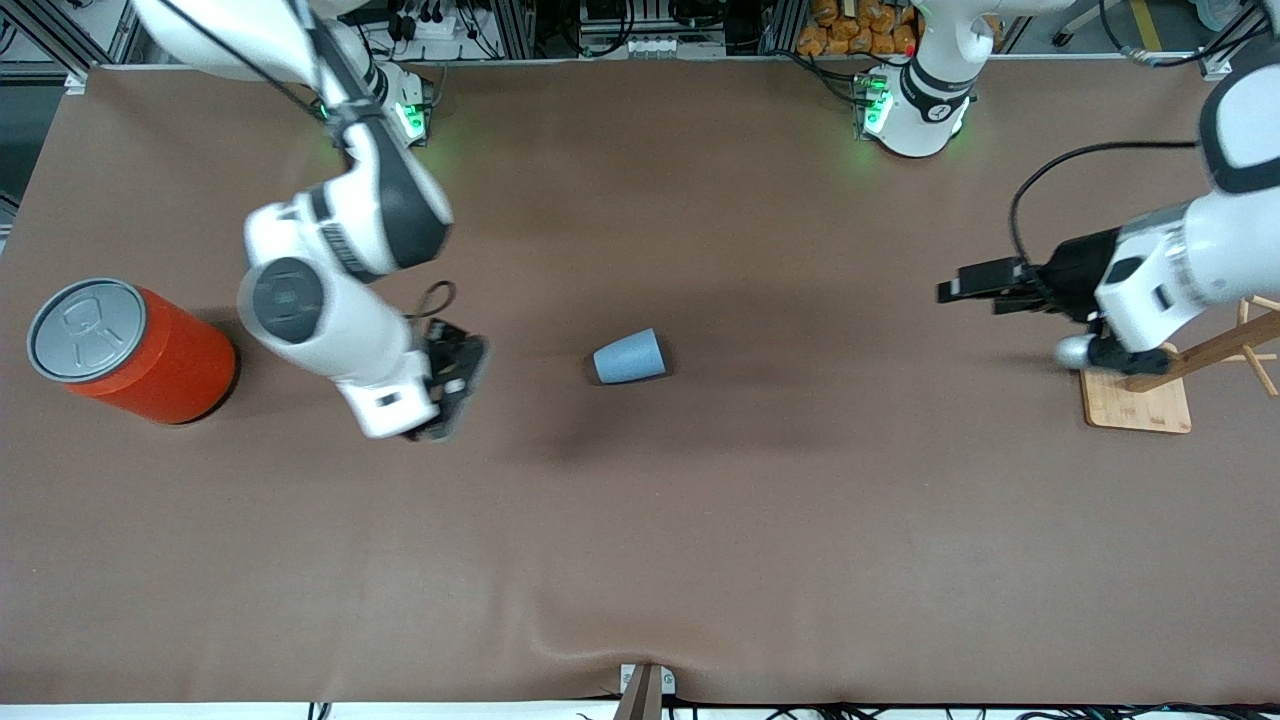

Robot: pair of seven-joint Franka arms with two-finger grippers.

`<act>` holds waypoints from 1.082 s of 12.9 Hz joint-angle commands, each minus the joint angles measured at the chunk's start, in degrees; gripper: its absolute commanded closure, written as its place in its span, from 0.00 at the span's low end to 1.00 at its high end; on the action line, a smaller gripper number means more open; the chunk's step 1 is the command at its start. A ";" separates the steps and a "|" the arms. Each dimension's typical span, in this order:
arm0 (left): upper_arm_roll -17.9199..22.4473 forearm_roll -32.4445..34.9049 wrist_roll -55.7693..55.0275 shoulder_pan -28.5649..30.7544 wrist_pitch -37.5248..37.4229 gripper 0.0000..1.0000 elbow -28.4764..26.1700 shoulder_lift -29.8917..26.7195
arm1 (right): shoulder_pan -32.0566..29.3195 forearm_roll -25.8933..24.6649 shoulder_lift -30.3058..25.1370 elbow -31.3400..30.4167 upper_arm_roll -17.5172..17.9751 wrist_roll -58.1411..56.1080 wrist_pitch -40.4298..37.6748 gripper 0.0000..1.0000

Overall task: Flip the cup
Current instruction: 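Withdraw the right gripper while the left gripper reaches toward the cup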

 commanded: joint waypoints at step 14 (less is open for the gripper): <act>-10.31 -33.21 6.32 -7.19 32.35 0.00 -21.95 7.28 | -15.96 -1.11 -23.72 -4.91 -7.98 35.90 -21.96 0.00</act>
